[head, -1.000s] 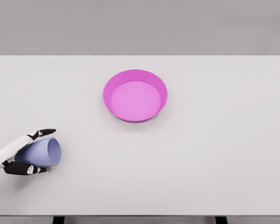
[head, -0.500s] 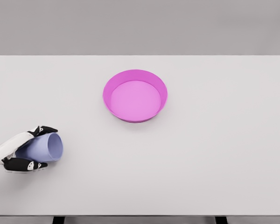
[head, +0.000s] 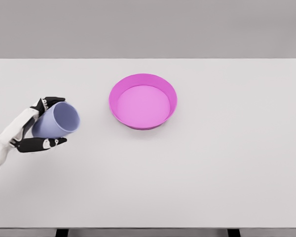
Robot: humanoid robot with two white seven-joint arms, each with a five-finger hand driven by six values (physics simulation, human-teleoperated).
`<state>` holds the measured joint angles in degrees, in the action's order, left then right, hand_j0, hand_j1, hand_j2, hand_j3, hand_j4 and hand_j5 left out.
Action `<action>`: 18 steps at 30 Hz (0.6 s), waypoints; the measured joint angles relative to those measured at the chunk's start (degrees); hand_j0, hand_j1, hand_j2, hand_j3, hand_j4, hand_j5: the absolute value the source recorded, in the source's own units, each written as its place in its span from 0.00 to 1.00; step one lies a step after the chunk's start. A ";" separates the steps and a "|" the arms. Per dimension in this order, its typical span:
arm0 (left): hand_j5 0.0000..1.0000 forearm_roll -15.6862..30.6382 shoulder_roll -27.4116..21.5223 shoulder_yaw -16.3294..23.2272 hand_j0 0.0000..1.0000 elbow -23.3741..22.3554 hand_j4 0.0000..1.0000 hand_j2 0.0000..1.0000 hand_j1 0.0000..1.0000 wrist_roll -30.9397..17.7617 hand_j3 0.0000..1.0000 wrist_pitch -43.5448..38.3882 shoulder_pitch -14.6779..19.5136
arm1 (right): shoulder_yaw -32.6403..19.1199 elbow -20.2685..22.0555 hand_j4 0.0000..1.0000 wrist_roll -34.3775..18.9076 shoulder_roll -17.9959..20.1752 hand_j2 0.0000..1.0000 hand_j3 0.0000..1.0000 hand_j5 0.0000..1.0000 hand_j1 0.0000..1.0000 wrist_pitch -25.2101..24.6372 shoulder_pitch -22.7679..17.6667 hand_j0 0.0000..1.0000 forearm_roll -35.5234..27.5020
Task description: Flip the cup with left arm and place it on the plate
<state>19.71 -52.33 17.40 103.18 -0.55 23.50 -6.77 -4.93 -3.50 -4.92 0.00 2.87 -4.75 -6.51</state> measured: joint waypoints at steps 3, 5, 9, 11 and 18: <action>0.62 2.35 2.46 0.53 0.62 -0.01 0.62 0.62 0.62 0.01 0.62 -0.16 1.76 | 0.00 0.00 1.00 0.00 0.00 1.00 1.00 1.00 1.00 0.01 0.00 1.00 0.00; 0.62 3.42 4.01 1.44 0.62 -0.03 0.62 0.62 0.62 0.04 0.62 -0.22 4.04 | 0.00 0.00 1.00 0.01 0.00 1.00 1.00 1.00 1.00 0.00 0.00 1.00 0.00; 0.62 4.77 6.63 4.05 0.62 -0.72 0.62 0.62 0.62 0.07 0.62 -0.25 7.38 | 0.00 0.00 1.00 0.00 0.00 1.00 1.00 1.00 1.00 0.00 0.00 1.00 0.00; 0.62 5.53 7.88 5.09 0.62 -1.41 0.62 0.62 0.62 0.03 0.62 -0.28 8.61 | 0.00 0.00 1.00 -0.01 0.00 1.00 1.00 1.00 1.00 0.00 0.00 1.00 0.00; 0.63 7.69 13.12 7.53 0.63 -5.49 0.63 0.63 0.63 0.02 0.63 -0.62 12.66 | 0.00 0.00 1.00 0.00 0.00 1.00 1.00 1.00 1.00 -0.02 0.00 1.00 0.00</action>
<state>27.40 -39.21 24.93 97.69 -0.53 22.88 5.89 -4.93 -3.50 -4.92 0.00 2.86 -4.75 -6.51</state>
